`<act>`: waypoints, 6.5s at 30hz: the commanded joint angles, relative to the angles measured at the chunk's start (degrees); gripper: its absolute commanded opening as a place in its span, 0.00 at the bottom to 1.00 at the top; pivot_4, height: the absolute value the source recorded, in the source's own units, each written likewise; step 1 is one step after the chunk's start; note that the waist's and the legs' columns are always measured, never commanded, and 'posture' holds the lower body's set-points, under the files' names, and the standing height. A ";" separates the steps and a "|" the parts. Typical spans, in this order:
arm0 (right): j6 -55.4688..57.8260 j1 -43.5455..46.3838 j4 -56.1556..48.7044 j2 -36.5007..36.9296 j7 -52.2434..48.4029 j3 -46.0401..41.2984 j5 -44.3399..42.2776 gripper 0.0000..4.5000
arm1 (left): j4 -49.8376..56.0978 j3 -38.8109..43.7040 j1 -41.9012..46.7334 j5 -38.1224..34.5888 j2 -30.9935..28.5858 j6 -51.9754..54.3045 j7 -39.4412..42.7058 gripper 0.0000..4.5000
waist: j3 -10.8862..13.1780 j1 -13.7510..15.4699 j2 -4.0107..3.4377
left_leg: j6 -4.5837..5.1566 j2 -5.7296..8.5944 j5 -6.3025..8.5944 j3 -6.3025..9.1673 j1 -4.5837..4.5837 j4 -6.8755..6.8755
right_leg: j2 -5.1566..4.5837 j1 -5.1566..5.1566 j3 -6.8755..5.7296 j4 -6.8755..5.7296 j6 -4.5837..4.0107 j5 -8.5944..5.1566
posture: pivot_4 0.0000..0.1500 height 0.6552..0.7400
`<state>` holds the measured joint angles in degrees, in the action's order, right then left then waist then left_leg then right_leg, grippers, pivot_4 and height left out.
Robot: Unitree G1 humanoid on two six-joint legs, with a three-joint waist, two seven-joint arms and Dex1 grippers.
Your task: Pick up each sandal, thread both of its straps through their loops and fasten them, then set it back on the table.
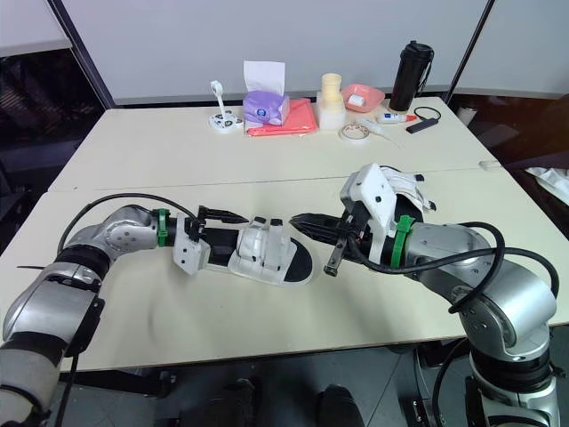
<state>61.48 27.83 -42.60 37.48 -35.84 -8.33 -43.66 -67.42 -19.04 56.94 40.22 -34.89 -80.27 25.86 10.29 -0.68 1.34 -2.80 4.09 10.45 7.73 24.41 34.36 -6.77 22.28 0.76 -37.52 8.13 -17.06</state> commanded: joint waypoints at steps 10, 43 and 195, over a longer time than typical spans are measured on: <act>-1.69 1.34 -1.07 3.12 1.73 -0.26 -2.43 0.00 | 1.37 -27.72 7.66 35.70 2.01 8.60 -60.43 0.84 | -0.02 1.61 0.02 | 0.00 0.04 0.01 -0.01 0.02 0.58 | -0.01 -0.13 0.00 -0.35 0.07 -0.01 | 1.00 1.00; -5.52 -0.43 -0.52 4.01 2.86 3.97 -1.15 0.00 | -12.91 -5.84 7.79 -4.79 14.23 35.78 -25.17 0.76 | -0.03 1.33 0.07 | 0.03 0.08 0.06 -0.10 0.20 0.75 | -0.10 0.04 0.03 -0.47 0.19 -0.07 | 1.00 1.00; -17.03 -8.90 12.52 20.55 -11.91 -4.52 10.29 0.00 | 91.87 36.73 -38.30 -79.06 -4.15 137.79 30.44 0.98 | 0.18 0.19 -0.16 | 0.05 -0.15 0.08 0.02 0.12 0.65 | -0.15 0.01 0.31 -0.21 -0.10 -0.15 | 1.00 1.00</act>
